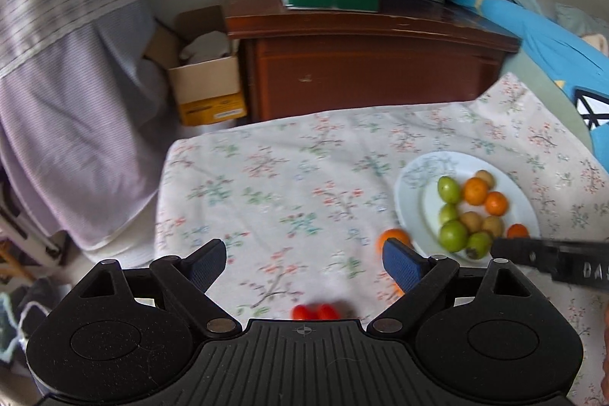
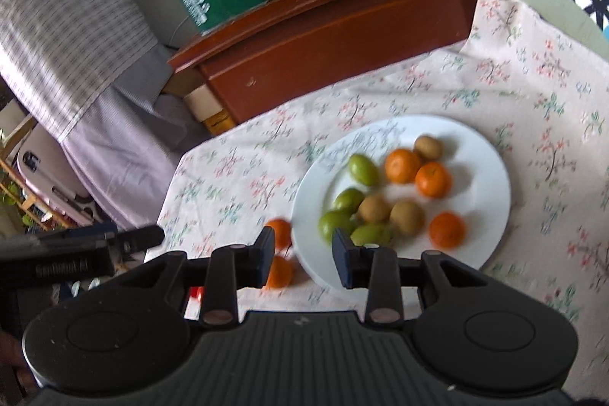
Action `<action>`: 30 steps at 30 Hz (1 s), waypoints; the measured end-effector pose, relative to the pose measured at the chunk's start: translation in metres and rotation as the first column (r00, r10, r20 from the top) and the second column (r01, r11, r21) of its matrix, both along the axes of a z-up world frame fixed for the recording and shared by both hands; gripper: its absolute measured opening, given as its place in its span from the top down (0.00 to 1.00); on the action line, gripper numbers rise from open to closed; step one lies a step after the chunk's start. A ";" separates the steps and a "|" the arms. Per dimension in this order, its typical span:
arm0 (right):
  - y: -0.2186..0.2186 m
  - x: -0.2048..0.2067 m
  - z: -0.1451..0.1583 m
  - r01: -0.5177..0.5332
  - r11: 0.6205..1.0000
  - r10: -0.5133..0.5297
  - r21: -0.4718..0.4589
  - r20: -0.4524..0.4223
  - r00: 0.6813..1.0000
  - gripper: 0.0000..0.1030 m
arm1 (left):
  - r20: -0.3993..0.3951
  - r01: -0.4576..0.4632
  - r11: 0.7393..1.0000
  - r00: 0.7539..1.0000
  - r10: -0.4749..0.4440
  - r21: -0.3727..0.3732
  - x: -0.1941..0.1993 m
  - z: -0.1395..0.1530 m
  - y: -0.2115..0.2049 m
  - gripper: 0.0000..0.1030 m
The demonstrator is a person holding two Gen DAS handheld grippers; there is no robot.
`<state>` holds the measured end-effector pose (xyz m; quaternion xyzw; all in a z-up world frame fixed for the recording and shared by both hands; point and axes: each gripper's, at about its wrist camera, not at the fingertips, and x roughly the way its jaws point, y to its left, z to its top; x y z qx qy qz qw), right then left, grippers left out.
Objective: Organize fruits
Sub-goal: 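Move the left gripper to the red cherry tomatoes while the right approaches a tangerine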
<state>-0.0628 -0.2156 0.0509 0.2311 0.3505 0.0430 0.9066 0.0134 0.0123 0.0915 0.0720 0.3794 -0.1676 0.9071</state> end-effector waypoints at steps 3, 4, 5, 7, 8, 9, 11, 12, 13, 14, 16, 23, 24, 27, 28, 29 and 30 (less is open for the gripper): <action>0.012 -0.003 -0.006 -0.024 1.000 0.023 -0.012 -0.010 1.000 0.66 | -0.018 -0.029 1.000 0.999 0.028 -0.009 0.001 -0.004 0.011 0.12; 0.016 -0.002 -0.009 -0.035 0.999 0.035 -0.018 -0.015 0.999 0.66 | -0.027 -0.035 0.999 0.999 0.035 -0.011 0.002 -0.007 0.014 0.12; 0.019 -0.002 -0.011 -0.044 0.999 0.044 -0.024 -0.020 0.999 0.66 | -0.032 -0.037 0.999 0.999 0.037 -0.013 0.001 -0.009 0.018 0.12; 0.026 0.000 -0.014 -0.063 0.997 0.062 -0.035 -0.024 0.998 0.66 | -0.032 -0.034 0.999 0.999 0.034 -0.007 0.000 -0.013 0.021 0.12; 0.029 0.001 -0.015 -0.072 0.996 0.072 -0.042 -0.023 0.997 0.66 | -0.028 -0.030 1.000 0.999 0.030 0.001 -0.002 -0.015 0.023 0.12; 0.032 0.002 -0.016 -0.081 0.996 0.080 -0.049 -0.022 0.997 0.66 | -0.025 -0.024 1.000 0.999 0.024 0.006 -0.003 -0.018 0.024 0.12; 0.037 0.005 -0.019 -0.092 0.994 0.091 -0.058 -0.023 0.996 0.67 | -0.033 -0.014 1.000 0.999 0.015 0.010 -0.003 -0.024 0.026 0.12; 0.039 0.006 -0.020 -0.097 0.993 0.095 -0.060 -0.025 0.995 0.67 | -0.037 -0.005 1.000 0.999 0.006 0.013 -0.004 -0.027 0.026 0.12; 0.040 0.007 -0.022 -0.101 0.993 0.099 -0.060 -0.029 0.995 0.67 | -0.032 0.014 1.000 0.999 -0.014 0.015 -0.005 -0.029 0.026 0.12; 0.041 0.009 -0.024 -0.102 0.993 0.100 -0.059 -0.033 0.994 0.67 | -0.017 0.039 0.999 0.999 -0.038 0.017 -0.007 -0.031 0.025 0.12; 0.043 0.012 -0.028 -0.103 0.993 0.101 -0.050 -0.045 0.994 0.67 | 0.007 0.078 0.996 0.997 -0.078 0.040 -0.011 -0.037 0.024 0.12; 0.048 0.020 -0.039 -0.121 0.992 0.118 -0.041 -0.074 0.990 0.67 | -0.004 0.177 0.978 0.984 -0.178 0.107 -0.017 -0.055 0.021 0.13; 0.049 0.021 -0.040 -0.121 0.992 0.118 -0.041 -0.076 0.990 0.67 | -0.004 0.185 0.975 0.983 -0.186 0.123 -0.018 -0.057 0.020 0.13; 0.048 0.024 -0.044 -0.123 0.992 0.119 -0.031 -0.089 0.989 0.67 | -0.001 0.212 0.966 0.977 -0.214 0.150 -0.019 -0.060 0.020 0.14; 0.048 0.025 -0.046 -0.121 0.992 0.118 -0.029 -0.094 0.989 0.67 | -0.007 0.221 0.963 0.975 -0.223 0.152 -0.017 -0.062 0.020 0.14; 0.047 0.026 -0.047 -0.121 0.992 0.118 -0.026 -0.099 0.988 0.67 | -0.015 0.233 0.960 0.972 -0.234 0.154 -0.015 -0.063 0.019 0.14; 0.047 0.026 -0.048 -0.121 0.992 0.118 -0.022 -0.102 0.988 0.67 | -0.022 0.251 0.954 0.968 -0.251 0.162 -0.014 -0.064 0.019 0.14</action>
